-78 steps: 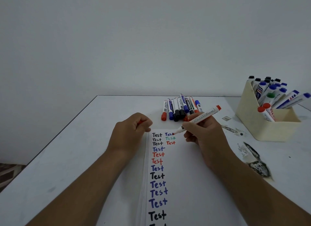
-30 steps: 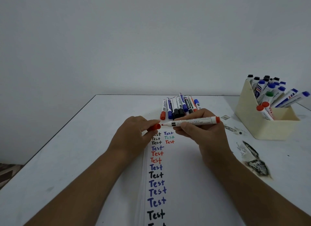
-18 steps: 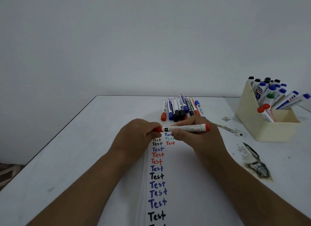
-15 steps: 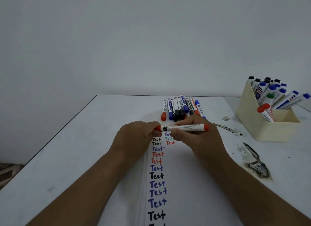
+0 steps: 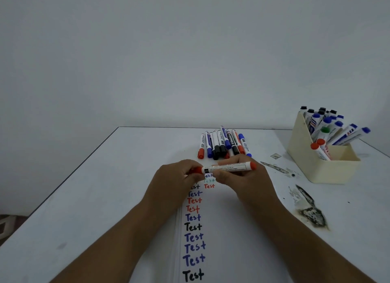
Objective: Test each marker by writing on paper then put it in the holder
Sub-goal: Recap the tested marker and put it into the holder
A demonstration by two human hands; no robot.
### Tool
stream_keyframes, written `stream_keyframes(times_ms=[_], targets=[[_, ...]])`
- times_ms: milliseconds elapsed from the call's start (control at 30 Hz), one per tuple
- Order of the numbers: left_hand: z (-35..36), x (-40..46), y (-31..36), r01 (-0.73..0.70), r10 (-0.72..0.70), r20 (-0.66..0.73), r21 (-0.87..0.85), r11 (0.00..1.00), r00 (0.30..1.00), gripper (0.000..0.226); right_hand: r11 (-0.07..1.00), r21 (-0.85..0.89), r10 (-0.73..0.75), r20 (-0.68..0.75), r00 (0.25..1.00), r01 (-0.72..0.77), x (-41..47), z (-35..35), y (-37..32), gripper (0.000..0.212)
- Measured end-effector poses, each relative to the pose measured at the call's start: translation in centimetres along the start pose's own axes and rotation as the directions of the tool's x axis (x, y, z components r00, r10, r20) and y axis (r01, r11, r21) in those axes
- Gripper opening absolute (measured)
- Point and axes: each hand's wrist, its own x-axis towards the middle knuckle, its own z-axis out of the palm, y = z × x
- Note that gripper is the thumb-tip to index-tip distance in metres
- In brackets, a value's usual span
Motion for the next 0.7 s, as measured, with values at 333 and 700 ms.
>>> stream_keyframes(times_ms=[333,700], targets=[[-0.3,0.2,-1.5,0.056,-0.060,-0.057,-0.069,0.996,0.997,0.015,0.932,0.357,0.062,-0.315,0.947,0.058,1.1,-3.8,-3.6,0.050],[0.5,0.7,-1.8,0.001,-0.048,0.241,0.190,0.982,0.969,0.068,0.998,-0.054,-0.060,-0.497,0.866,0.038,3.3,-15.3,-7.7,0.055]])
